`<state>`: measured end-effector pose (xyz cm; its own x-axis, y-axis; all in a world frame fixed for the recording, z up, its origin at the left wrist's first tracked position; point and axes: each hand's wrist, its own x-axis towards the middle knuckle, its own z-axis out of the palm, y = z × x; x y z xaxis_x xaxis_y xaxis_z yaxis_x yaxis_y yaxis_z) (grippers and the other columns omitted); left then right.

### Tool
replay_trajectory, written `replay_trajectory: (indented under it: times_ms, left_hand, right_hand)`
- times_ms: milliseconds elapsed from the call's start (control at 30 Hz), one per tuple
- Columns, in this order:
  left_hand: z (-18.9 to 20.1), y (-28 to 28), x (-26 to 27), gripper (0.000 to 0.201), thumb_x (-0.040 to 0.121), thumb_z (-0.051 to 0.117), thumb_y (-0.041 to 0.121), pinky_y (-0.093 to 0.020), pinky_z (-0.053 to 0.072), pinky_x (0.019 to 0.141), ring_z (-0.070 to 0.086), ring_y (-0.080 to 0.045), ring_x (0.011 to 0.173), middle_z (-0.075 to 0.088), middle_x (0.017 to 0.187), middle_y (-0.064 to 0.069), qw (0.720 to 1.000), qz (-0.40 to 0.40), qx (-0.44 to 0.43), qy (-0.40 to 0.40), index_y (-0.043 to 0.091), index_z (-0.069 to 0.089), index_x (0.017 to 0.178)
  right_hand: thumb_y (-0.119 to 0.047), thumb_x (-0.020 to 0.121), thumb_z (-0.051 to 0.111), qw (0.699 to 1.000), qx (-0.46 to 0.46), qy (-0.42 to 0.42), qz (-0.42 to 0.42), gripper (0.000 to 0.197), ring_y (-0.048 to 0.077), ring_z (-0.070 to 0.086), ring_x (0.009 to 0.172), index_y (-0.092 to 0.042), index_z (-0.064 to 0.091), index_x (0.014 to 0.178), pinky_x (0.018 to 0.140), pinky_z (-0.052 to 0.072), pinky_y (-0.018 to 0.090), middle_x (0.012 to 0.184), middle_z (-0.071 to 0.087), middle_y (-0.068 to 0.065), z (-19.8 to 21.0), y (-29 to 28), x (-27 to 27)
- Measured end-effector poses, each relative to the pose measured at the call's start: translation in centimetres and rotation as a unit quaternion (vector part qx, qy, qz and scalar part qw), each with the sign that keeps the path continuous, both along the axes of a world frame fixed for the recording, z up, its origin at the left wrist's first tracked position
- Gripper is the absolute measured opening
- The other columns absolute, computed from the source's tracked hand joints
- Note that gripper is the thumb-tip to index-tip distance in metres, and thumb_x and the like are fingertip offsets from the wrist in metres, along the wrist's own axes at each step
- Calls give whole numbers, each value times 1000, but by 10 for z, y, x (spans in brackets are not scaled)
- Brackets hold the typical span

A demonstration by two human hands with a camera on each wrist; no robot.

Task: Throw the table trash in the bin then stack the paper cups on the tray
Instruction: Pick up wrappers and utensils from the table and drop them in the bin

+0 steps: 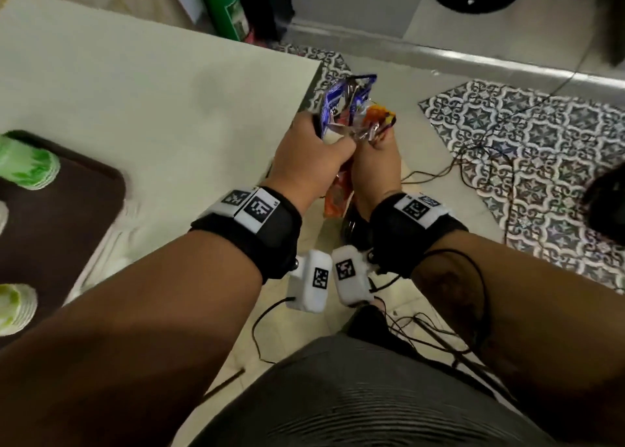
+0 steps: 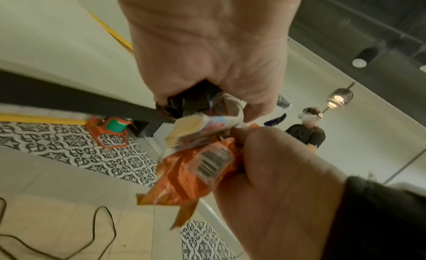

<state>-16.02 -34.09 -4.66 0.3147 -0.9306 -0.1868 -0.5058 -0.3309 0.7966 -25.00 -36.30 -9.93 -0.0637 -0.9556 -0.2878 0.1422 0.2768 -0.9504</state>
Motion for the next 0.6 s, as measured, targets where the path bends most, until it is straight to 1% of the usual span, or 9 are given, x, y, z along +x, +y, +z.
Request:
replay_trajectory:
  times_ms: [33,100,200,267,300,400,467,533,600]
  left_hand:
    - [-6,-10,-10,36,80,67,38,-13,37,60,54,4,75,63,95,12,1000,-16,21,1,20,60,111]
    - [-21,-31,-30,41,78,67,44,-22,43,66,62,-9,83,66,96,7,995,-43,89,9,20,62,110]
    - [-50,-52,-53,30,80,63,45,-30,42,67,60,-23,84,63,89,-1,972,-77,221,18,19,62,96]
    - [-73,-61,-66,27,78,62,46,-30,43,66,61,-27,77,62,80,-4,955,-86,282,31,19,60,81]
    - [-85,-65,-73,29,75,62,46,-30,44,66,61,-26,75,62,77,-5,945,-87,313,35,18,61,78]
    - [-122,-70,-87,23,79,64,39,-24,38,57,53,-22,58,54,63,-4,917,-79,386,67,17,59,75]
    - [-152,-73,-93,25,76,66,39,-23,33,54,45,-19,52,48,60,-3,900,-78,422,79,16,56,73]
    - [-182,-80,-96,28,70,64,42,-24,33,55,44,-20,54,46,63,-4,885,-87,452,65,16,55,75]
    - [-215,-86,-96,29,72,64,41,-27,40,60,50,-23,62,52,72,-7,873,-80,476,65,15,59,83]
  right_hand:
    - [-18,82,56,1000,25,-10,-6,29,27,72,86,-25,67,108,80,59,51,97,76,4,-12,-7,-11]
    - [-18,78,56,997,73,-33,-17,31,35,71,91,-23,67,107,82,56,61,98,75,10,-37,-18,-35]
    - [-13,74,59,987,149,-36,-41,23,34,71,85,-18,70,94,85,55,61,89,75,11,-75,-27,-68]
    - [-13,78,61,977,209,-25,-43,16,33,72,83,-14,72,89,86,56,57,83,75,10,-94,-30,-86]
    - [-13,81,62,970,239,-16,-37,17,32,72,81,-10,72,94,85,57,52,82,74,10,-101,-31,-95]
    - [-16,93,60,946,322,17,10,34,17,59,65,1,62,122,64,52,30,78,61,1,-134,-32,-120]
    - [-15,94,59,932,360,27,36,32,13,53,62,-1,62,122,57,46,27,78,57,0,-159,-30,-132]
    - [-16,93,59,918,394,34,39,25,16,58,68,-6,64,116,66,51,30,88,62,5,-188,-31,-136]
    - [-19,92,62,899,436,35,24,40,29,67,93,-2,56,129,89,54,42,108,67,14,-216,-33,-138]
